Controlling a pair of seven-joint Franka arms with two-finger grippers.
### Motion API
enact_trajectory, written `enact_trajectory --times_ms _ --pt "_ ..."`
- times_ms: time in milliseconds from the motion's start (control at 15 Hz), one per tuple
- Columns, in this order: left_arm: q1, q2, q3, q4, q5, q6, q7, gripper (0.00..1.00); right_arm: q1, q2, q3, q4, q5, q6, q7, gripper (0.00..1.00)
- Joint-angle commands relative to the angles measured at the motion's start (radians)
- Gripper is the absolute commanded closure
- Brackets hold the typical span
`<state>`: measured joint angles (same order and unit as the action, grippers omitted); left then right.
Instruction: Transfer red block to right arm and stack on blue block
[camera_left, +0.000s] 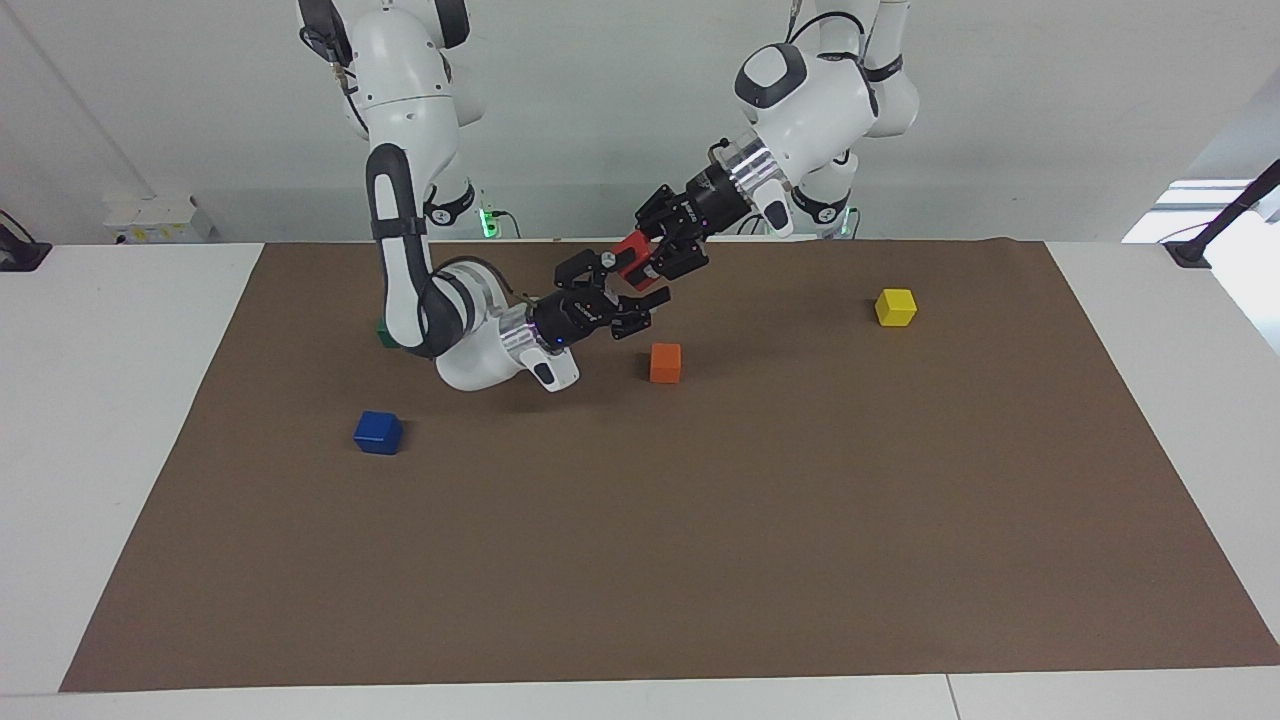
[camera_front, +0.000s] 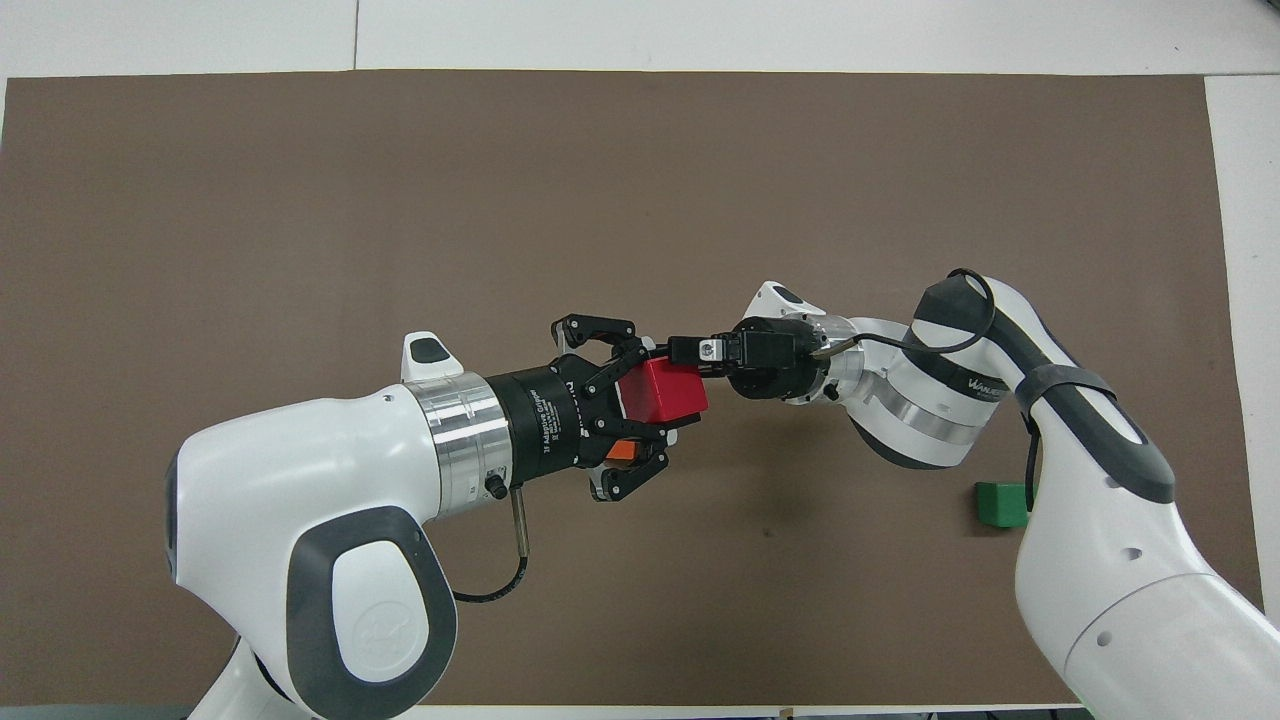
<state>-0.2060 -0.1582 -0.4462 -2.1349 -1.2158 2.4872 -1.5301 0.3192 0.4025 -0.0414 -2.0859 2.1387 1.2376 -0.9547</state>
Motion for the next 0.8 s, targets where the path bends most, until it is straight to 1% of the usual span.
enact_trajectory --times_ms 0,66,133,332,731 --pt "-0.023 0.012 0.011 -0.002 -0.056 0.039 0.041 1.00 0.003 0.002 0.001 0.009 0.021 0.023 -0.026 0.51" --pt "-0.023 0.019 0.011 0.000 -0.059 0.039 0.042 1.00 0.003 0.002 0.001 0.009 0.021 0.025 -0.026 0.77" --pt "-0.023 0.019 0.011 0.000 -0.059 0.041 0.042 1.00 0.001 0.002 0.001 0.009 0.021 0.028 -0.024 1.00" --pt "-0.018 0.023 0.011 0.004 -0.063 0.045 0.048 1.00 0.004 0.002 0.001 0.010 0.020 0.059 -0.027 1.00" --pt "-0.015 0.025 0.012 0.010 -0.065 0.047 0.051 1.00 0.001 0.002 0.001 0.018 0.018 0.071 -0.027 1.00"
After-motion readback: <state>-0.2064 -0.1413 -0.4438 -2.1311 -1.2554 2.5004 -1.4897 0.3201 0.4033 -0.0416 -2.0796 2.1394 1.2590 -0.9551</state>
